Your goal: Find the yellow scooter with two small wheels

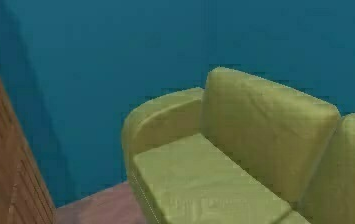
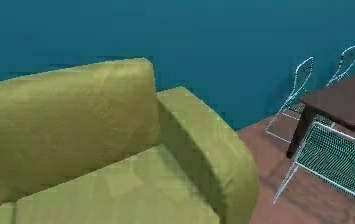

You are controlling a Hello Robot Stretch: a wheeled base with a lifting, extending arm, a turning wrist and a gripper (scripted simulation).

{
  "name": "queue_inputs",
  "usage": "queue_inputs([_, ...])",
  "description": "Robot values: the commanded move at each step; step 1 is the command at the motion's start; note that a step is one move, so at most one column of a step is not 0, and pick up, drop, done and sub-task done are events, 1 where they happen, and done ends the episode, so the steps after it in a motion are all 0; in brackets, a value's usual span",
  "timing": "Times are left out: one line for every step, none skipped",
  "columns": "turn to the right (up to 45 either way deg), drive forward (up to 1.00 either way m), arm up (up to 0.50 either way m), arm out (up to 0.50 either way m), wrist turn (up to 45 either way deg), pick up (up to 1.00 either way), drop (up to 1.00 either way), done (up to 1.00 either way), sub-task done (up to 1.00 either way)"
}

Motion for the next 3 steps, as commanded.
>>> queue_inputs([-45.0,0.0,0.0,0.0,0.0,0.0,0.0,0.0,0.0])
queue_inputs([-45.0,0.0,0.0,0.0,0.0,0.0,0.0,0.0,0.0])
queue_inputs([-45.0,0.0,0.0,0.0,0.0,0.0,0.0,0.0,0.0])
